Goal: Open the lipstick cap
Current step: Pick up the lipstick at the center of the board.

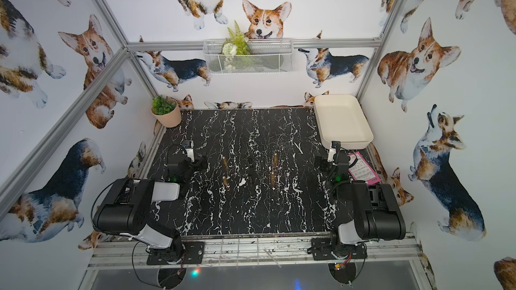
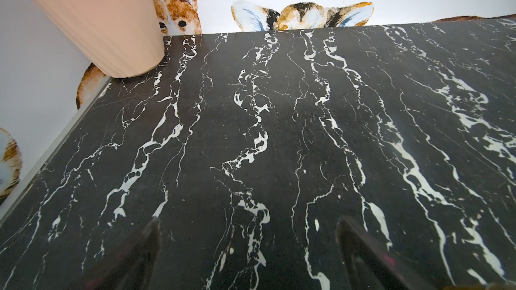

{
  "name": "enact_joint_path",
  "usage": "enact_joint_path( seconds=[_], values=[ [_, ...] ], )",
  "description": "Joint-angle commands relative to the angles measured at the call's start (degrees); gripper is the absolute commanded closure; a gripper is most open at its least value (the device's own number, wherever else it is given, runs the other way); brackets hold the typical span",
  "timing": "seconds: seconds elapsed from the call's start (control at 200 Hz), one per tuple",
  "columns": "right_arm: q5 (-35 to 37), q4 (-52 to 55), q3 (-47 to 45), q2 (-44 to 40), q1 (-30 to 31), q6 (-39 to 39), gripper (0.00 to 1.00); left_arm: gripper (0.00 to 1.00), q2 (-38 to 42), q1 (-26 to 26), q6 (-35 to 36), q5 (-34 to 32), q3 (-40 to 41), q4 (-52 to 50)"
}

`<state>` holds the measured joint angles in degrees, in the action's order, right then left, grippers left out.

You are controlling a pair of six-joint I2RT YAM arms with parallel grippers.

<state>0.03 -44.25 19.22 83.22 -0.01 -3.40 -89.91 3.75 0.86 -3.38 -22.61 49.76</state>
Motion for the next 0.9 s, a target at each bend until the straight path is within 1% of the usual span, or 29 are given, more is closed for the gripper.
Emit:
enact_joint_path(
  seconds=[0.0,0.06,0.135,0.235,0.29,0.32,0.395,0.455,0.521,0.546,0.616,0.711,0.811,0.896],
  values=[
    [0.6,-1.9,0.2,-0.1,0.0,0.0,0.0,0.0,0.1,0.0,0.5,-0.4,-0.1,1.5],
    [1.3,-2.2,0.0,-0.2,0.0,-0.3,0.0,0.0,0.5,0.2,0.5,-2.0,0.0,1.6],
    [1.9,-1.1,0.5,-1.4,0.0,-0.6,0.0,0.0,2.5,0.3,0.2,-3.2,-1.8,-3.3],
    [1.6,10.6,4.6,-6.7,0.0,-0.5,0.0,0.0,5.4,0.6,0.8,-3.1,-5.2,-11.5],
    [2.6,16.7,7.2,-9.9,0.0,-1.1,0.0,0.0,7.2,1.6,1.3,-4.0,-8.2,-18.3],
    [3.1,20.4,8.8,-11.9,0.0,-2.6,0.0,0.0,8.3,2.2,1.3,-4.7,-9.9,-22.3],
    [1.7,24.0,10.8,-15.7,0.0,-5.1,0.0,0.0,10.9,3.1,-1.0,-6.2,-13.6,-29.4],
    [0.8,22.6,10.8,-17.3,0.0,-10.4,0.0,0.0,12.6,3.7,-3.0,-7.6,-17.1,-36.1],
    [4.3,20.7,10.1,-17.9,-0.1,-21.7,0.0,0.0,14.1,4.9,-5.1,-8.6,-21.9,-44.9],
    [4.5,20.4,9.9,-17.9,-0.1,-24.1,0.0,0.0,14.6,5.4,-6.2,-9.2,-23.7,-48.1],
    [-1.7,21.0,10.8,-17.5,-0.2,-23.4,0.0,0.0,15.5,6.6,-7.9,-9.2,-29.9,-57.2],
    [-9.3,28.8,15.4,-17.2,-0.2,-24.4,0.0,0.0,16.7,9.5,-9.1,-8.9,-35.3,-67.3],
    [-12.5,33.0,17.4,-18.1,-0.2,-28.1,0.0,0.0,15.3,11.6,-12.1,-8.1,-41.5,-78.0],
    [-15.1,36.4,19.5,-18.4,0.2,-29.3,0.0,0.0,12.1,12.3,-15.0,-5.1,-46.4,-86.3]
  ],
)
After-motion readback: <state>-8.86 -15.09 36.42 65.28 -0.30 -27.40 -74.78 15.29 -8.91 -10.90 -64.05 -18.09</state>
